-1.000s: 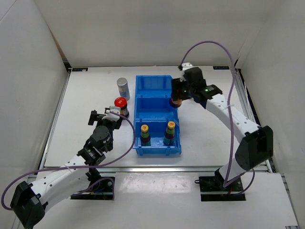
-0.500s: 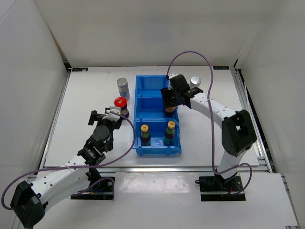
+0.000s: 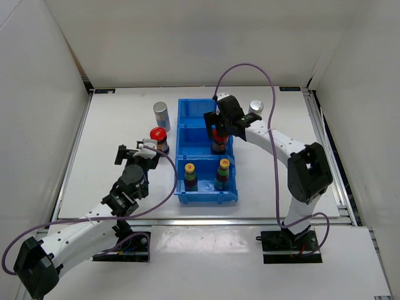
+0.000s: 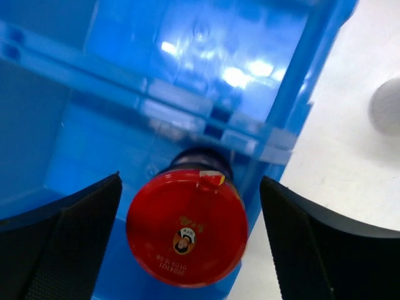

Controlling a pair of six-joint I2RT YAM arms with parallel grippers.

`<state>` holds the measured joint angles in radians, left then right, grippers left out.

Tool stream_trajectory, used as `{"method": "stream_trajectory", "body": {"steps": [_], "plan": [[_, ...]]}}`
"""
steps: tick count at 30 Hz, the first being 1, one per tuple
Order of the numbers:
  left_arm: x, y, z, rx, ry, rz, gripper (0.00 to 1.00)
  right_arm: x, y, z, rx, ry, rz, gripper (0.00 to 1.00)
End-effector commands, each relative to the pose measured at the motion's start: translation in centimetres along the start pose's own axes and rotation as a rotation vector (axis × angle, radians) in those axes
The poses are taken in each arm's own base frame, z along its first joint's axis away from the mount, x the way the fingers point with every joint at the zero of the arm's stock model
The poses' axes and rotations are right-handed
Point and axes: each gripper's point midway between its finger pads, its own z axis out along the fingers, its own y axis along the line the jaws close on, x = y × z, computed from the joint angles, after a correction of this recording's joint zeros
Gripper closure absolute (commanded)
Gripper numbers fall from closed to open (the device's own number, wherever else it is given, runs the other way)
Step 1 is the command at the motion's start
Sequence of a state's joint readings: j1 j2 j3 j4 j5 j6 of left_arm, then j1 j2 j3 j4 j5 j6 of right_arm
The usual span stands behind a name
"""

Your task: Organize the condiment bottles

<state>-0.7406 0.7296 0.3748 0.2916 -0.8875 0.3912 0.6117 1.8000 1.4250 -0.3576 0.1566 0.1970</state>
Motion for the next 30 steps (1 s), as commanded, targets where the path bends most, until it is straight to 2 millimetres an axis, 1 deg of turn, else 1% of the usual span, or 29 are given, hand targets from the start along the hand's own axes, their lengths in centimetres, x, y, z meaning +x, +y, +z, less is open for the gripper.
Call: {"method": "stream_trajectory", "body": {"steps": [1, 2, 3, 4, 5, 7, 8, 9, 10, 11, 12, 13, 14, 15, 16, 17, 18, 19, 20, 22, 23, 24, 25, 26, 27, 28, 29, 30], "plan": [[-0.9, 0.7, 0.1, -0.033, -0.006, -0.037, 0.00, -6.2, -0.6, -4.2, 0.041, -0.179, 0.024, 0.00], [-0.9, 0.7, 0.2, -0.033, -0.006, -0.037, 0.00, -7.4, -0.7, -5.4, 0.047, -0.218, 0.030, 0.00], [-0.9, 0.7, 0.2, -0.033, -0.006, -0.037, 0.00, -7.9, -1.4, -6.0, 0.064, -0.229, 0.028, 0.00], [-1.0, 0.7, 0.2, -0.035, -0.012, -0.044, 0.00, -8.5, -1.5, -6.8, 0.071, -0.242, 0.031, 0.00], [-0.9, 0.6, 0.2, -0.033, -0.006, -0.037, 0.00, -9.2, -2.2, -8.3, 0.085, -0.261, 0.041, 0.00], [-0.8, 0.7, 0.2, -0.043, -0.002, -0.037, 0.00, -10.6, -2.7, -10.6, 0.109, -0.316, 0.053, 0.00], [-0.7, 0.9, 0.2, -0.053, 0.002, -0.037, 0.00, -12.4, -3.2, -13.4, 0.111, -0.401, 0.073, 0.00], [-0.9, 0.9, 0.2, -0.055, -0.004, -0.055, 0.00, -13.1, -4.1, -14.7, 0.135, -0.443, 0.090, 0.00], [-0.8, 1.0, 0.2, -0.065, 0.000, -0.070, 0.00, -13.3, -4.1, -15.8, 0.129, -0.474, 0.096, 0.00], [-0.7, 1.1, 0.2, -0.073, 0.003, -0.084, 0.00, -13.3, -5.3, -17.4, 0.140, -0.521, 0.126, 0.00], [-1.1, 1.8, 0.0, -0.088, -0.012, -0.121, 0.00, -12.8, -5.9, -17.8, 0.149, -0.522, 0.131, 0.00], [-1.3, 1.4, -0.1, -0.063, -0.020, -0.155, 0.00, -12.3, -5.9, -18.1, 0.131, -0.520, 0.142, 0.00], [-1.5, 1.2, -0.3, -0.038, -0.029, -0.179, 0.00, -12.1, -5.9, -19.1, 0.094, -0.533, 0.142, 0.00], [-1.6, 1.3, -0.6, -0.015, -0.047, -0.212, 0.00, -10.1, -6.0, -18.4, 0.082, -0.473, 0.146, 0.00], [-2.1, 0.7, -0.6, 0.036, -0.067, -0.276, 0.00, -9.2, -5.7, -18.3, 0.059, -0.448, 0.138, 0.00], [-1.6, 0.5, -0.7, 0.060, -0.052, -0.296, 0.00, -7.2, -5.6, -18.1, 0.032, -0.397, 0.145, 0.00], [-1.5, 0.4, -0.8, 0.085, -0.050, -0.330, 0.00, -7.5, -5.9, -18.7, 0.037, -0.415, 0.151, 0.00], [-2.5, 0.3, -0.8, 0.140, -0.082, -0.381, 0.00, -5.5, -6.2, -17.8, 0.033, -0.367, 0.162, 0.00], [-3.1, -0.1, -0.7, 0.181, -0.089, -0.423, 0.00, -4.9, -6.0, -18.4, 0.021, -0.372, 0.160, 0.00], [-3.9, -1.2, -0.4, 0.299, -0.093, -0.433, 0.00, -3.4, -6.9, -18.3, 0.024, -0.354, 0.176, 0.00], [-5.8, -0.8, -0.1, 0.321, -0.108, -0.467, 0.00, -2.9, -6.9, -18.4, 0.009, -0.342, 0.169, 0.00], [-6.1, -1.7, 0.1, 0.389, -0.080, -0.460, 0.00, -2.5, -7.1, -18.3, 0.007, -0.328, 0.173, 0.00], [-4.9, -1.7, 1.8, 0.376, -0.003, -0.450, 0.00, -2.5, -7.7, -18.7, 0.015, -0.331, 0.184, 0.00], [-6.7, -1.0, 2.6, 0.385, -0.011, -0.468, 0.00, -2.5, -7.9, -18.7, 0.017, -0.331, 0.179, 0.00], [-6.8, -1.4, 3.1, 0.403, 0.007, -0.463, 0.00, -2.2, -8.3, -18.7, 0.026, -0.319, 0.185, 0.00], [-6.6, -2.4, 3.9, 0.433, 0.025, -0.440, 0.00, -2.3, -8.4, -19.0, 0.012, -0.327, 0.191, 0.00], [-7.1, -2.4, 4.4, 0.454, 0.019, -0.427, 0.00, -2.3, -8.2, -19.0, 0.002, -0.326, 0.189, 0.00], [-7.6, -3.5, 4.4, 0.544, 0.016, -0.429, 0.00, -2.0, -8.5, -19.1, 0.002, -0.326, 0.196, 0.00]]}}
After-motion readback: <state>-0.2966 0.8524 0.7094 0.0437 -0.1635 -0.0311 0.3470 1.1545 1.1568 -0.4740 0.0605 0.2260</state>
